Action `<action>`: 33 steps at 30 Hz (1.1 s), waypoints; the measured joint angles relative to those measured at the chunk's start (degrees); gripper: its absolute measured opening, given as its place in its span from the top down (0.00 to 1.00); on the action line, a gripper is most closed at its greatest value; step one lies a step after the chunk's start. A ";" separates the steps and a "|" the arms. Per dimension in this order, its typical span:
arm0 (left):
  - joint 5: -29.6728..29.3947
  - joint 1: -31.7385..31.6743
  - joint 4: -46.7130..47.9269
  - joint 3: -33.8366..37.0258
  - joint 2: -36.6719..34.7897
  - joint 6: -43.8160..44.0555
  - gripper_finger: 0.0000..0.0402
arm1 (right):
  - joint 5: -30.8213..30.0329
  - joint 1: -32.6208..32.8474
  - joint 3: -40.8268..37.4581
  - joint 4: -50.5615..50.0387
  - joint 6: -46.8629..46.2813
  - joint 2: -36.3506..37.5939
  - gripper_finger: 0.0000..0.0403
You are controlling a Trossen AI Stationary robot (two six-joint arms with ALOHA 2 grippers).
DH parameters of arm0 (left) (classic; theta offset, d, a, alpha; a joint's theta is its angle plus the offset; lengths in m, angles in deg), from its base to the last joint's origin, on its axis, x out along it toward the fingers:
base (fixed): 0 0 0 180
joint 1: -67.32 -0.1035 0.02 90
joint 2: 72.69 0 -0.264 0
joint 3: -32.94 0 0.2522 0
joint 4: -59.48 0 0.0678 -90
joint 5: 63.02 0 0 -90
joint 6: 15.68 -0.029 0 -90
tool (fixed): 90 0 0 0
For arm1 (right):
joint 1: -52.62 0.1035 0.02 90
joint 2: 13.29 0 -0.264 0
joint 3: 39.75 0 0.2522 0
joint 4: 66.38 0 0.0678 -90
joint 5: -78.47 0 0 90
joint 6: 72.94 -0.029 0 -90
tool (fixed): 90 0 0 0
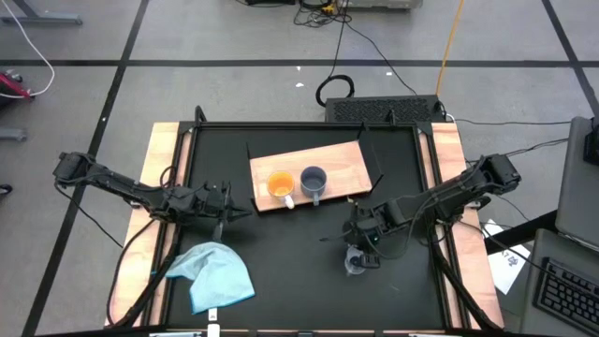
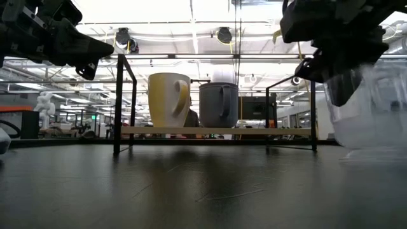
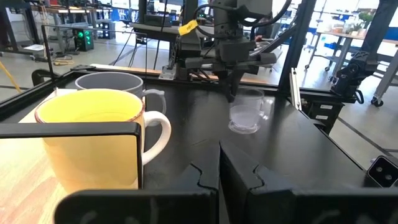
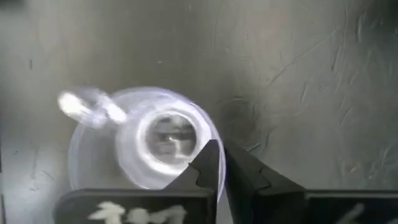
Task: Stack small to large cups/mugs on shelf
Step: Put the transparent mug on the shelf
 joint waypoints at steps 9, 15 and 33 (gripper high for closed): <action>0.00 0.01 0.00 0.00 0.01 0.02 0.98 | -1.87 -1.30 0.00 0.77 16.60 0.00 0.99; -0.02 0.02 0.94 0.00 0.02 0.02 0.98 | -3.28 -1.06 0.00 0.74 29.26 0.00 1.00; -0.04 0.00 1.22 -0.02 0.02 0.11 0.98 | -3.28 0.89 0.04 0.44 42.08 0.02 1.00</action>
